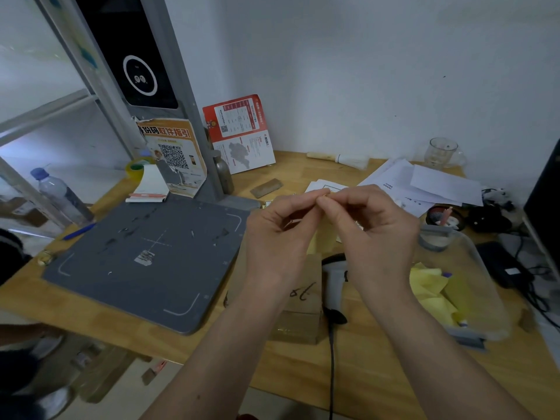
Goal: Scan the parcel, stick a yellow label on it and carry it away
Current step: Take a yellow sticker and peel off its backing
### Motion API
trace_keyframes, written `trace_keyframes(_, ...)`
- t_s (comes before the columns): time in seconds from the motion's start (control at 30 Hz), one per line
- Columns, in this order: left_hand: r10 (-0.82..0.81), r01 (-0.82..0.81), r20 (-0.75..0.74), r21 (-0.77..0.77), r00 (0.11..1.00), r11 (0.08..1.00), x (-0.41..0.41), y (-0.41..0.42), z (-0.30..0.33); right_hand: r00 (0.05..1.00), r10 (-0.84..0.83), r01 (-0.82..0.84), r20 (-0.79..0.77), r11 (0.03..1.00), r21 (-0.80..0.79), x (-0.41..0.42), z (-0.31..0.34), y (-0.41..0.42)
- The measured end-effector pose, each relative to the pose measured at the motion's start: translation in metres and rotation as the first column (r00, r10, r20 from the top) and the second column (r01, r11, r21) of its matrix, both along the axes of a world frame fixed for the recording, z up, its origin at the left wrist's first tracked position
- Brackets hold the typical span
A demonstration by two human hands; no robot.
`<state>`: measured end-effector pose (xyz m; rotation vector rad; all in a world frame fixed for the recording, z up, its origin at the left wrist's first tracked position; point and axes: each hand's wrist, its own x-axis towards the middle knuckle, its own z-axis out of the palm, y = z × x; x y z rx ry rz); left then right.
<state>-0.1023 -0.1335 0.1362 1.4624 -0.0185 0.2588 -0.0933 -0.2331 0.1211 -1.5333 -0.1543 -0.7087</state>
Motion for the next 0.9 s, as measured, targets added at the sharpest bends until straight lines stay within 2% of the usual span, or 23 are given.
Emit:
trace_keyframes(0.23, -0.001, 0.001, -0.008, 0.039, 1.0, 0.999, -0.003, 0.003, 0.002, 0.981, 0.108, -0.089, -0.163, 0.989, 0.118, -0.002, 0.008, -0.001)
trace_keyframes(0.43, -0.027, 0.027, -0.016, 0.007, 1.0, 1.0, -0.005, 0.004, 0.003, 0.97, 0.198, -0.174, -0.141, 0.97, 0.167, -0.003, 0.013, -0.001)
trace_keyframes(0.7, -0.031, 0.031, 0.006, -0.015, 1.0, 0.999, -0.004, 0.003, 0.002, 0.973, 0.174, -0.148, -0.15, 0.974, 0.171, -0.005, 0.013, -0.002)
trace_keyframes(0.9, -0.006, 0.004, 0.047, 0.033, 0.999, 0.999, -0.005, 0.0, 0.0, 0.969, 0.185, -0.148, -0.163, 0.966, 0.213, -0.006, 0.013, -0.003)
